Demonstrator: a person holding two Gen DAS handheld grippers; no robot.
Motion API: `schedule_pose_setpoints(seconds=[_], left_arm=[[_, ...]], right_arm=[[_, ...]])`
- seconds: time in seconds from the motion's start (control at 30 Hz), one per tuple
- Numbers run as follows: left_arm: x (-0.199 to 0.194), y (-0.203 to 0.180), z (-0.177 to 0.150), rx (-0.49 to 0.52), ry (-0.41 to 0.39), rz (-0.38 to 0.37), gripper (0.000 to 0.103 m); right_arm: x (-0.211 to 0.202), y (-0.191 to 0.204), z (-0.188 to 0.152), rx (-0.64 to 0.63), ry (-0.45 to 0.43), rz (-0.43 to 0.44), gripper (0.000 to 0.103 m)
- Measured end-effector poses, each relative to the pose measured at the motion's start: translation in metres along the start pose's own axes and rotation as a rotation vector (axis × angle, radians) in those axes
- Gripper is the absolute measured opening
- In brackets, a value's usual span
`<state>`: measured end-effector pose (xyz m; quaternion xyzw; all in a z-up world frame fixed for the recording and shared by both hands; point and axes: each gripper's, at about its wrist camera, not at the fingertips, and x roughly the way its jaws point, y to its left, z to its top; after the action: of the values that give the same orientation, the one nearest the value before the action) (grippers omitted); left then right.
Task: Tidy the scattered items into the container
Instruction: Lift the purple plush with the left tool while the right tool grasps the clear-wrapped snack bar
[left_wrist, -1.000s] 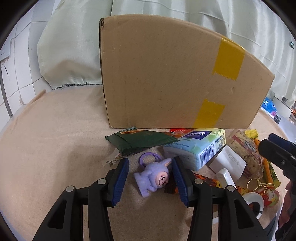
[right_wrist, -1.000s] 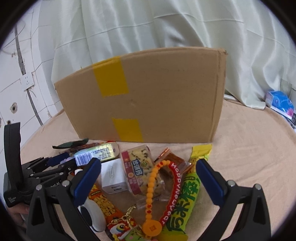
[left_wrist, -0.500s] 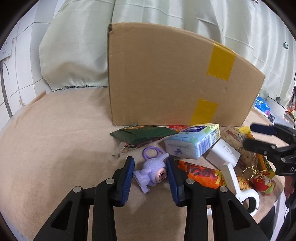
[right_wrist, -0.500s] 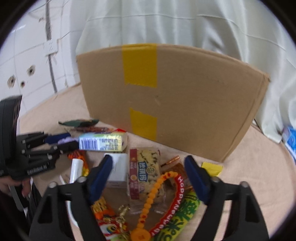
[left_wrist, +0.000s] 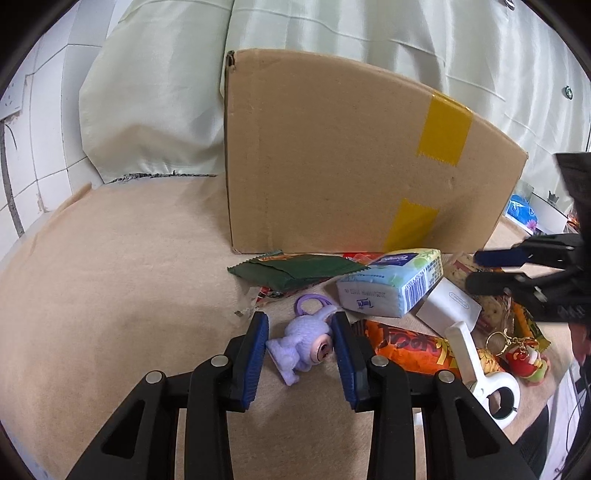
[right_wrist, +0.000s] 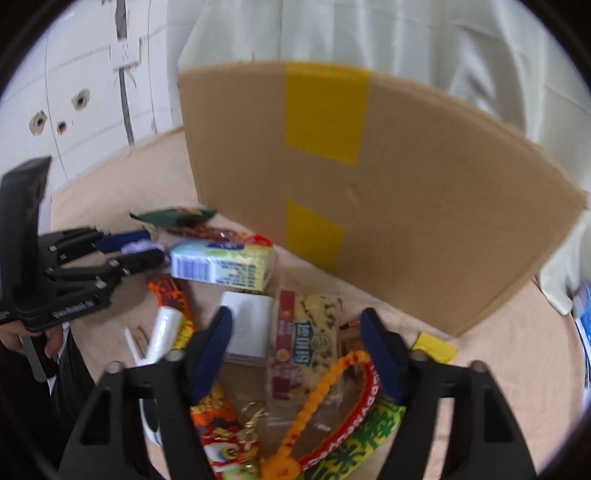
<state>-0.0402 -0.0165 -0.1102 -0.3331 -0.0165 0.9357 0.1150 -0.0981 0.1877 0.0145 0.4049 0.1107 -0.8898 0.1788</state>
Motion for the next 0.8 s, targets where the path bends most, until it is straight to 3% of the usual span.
schedule_pose_setpoints(seconds=[0.03,0.2,0.37,0.5,0.6,0.8], left_arm=[[-0.001,0.0,0.001,0.0,-0.002,-0.001,0.036],[-0.002,-0.002,0.001,0.004,-0.005,-0.009,0.036],[-0.002,-0.001,0.002,0.01,-0.002,-0.009,0.036],[-0.001,-0.002,0.0,0.011,0.01,-0.006,0.036],[-0.002,-0.001,-0.001,0.0,0.009,-0.01,0.036],[-0.023,-0.006,0.009,0.004,-0.047,-0.019,0.036]], right_arm=[[0.006,-0.007,0.002,0.018,0.03,0.017,0.044],[0.013,-0.009,0.011,-0.009,0.108,0.052,0.044],[0.021,-0.013,0.014,0.01,0.151,0.0,0.057],[0.031,-0.009,0.012,-0.01,0.185,0.0,0.058],[0.031,-0.009,0.012,0.009,0.162,0.009,0.047],[-0.013,-0.018,0.017,0.089,-0.036,0.028,0.044]])
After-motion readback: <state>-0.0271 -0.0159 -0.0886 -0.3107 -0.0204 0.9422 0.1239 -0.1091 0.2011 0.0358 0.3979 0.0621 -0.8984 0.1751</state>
